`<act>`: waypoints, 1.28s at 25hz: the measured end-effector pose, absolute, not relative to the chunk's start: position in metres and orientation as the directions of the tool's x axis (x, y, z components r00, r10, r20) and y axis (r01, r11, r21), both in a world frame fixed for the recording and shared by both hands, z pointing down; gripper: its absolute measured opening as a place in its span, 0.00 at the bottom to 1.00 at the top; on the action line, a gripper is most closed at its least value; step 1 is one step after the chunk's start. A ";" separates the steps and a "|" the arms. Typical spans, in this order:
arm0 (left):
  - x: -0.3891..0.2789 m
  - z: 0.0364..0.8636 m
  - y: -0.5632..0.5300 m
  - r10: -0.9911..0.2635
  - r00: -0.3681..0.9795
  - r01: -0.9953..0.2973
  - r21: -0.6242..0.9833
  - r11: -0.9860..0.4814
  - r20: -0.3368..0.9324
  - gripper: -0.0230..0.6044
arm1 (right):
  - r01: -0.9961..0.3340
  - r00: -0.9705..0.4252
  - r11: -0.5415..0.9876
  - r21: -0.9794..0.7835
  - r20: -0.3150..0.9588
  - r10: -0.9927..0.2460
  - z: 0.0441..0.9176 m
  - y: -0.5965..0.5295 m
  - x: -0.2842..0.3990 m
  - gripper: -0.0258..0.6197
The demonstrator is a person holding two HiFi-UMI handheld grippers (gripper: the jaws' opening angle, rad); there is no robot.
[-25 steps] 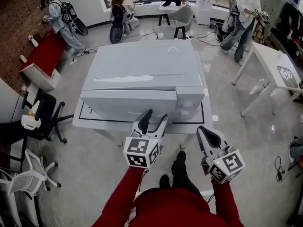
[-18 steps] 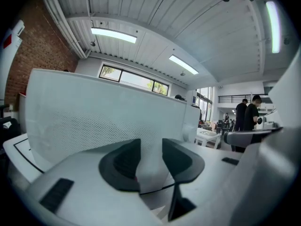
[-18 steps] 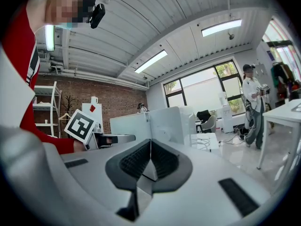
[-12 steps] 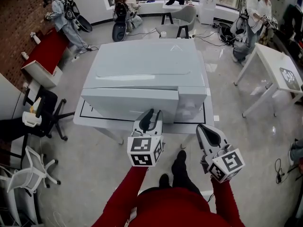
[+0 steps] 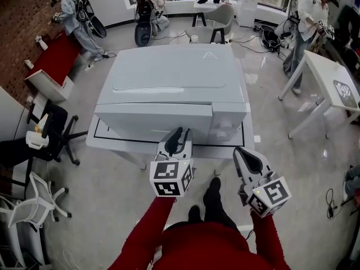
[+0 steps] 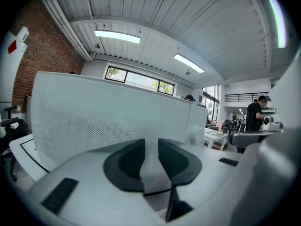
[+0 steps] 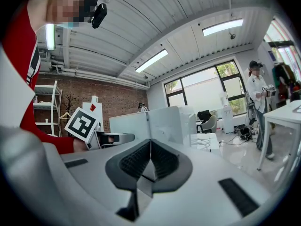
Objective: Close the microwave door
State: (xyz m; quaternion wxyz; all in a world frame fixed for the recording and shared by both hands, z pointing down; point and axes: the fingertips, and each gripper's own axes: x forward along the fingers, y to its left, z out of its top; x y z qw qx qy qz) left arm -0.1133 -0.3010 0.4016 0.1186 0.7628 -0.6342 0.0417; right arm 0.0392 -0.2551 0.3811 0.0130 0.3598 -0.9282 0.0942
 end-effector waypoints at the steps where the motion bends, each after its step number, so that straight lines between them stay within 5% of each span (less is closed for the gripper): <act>1: -0.114 0.402 -0.301 -0.957 0.194 -0.977 0.129 -0.169 0.215 0.19 | -0.670 -0.741 0.723 -0.165 0.093 -0.665 0.381 -0.255 0.039 0.06; 21: -0.123 0.416 -0.314 -0.963 0.174 -0.974 0.183 -0.137 0.206 0.11 | -0.662 -0.747 0.730 -0.171 0.074 -0.660 0.395 -0.258 0.034 0.06; 32: -0.103 0.380 -0.286 -0.921 0.383 -0.911 0.195 -0.364 0.069 0.05 | -0.660 -0.748 0.735 -0.157 0.048 -0.662 0.379 -0.256 0.041 0.06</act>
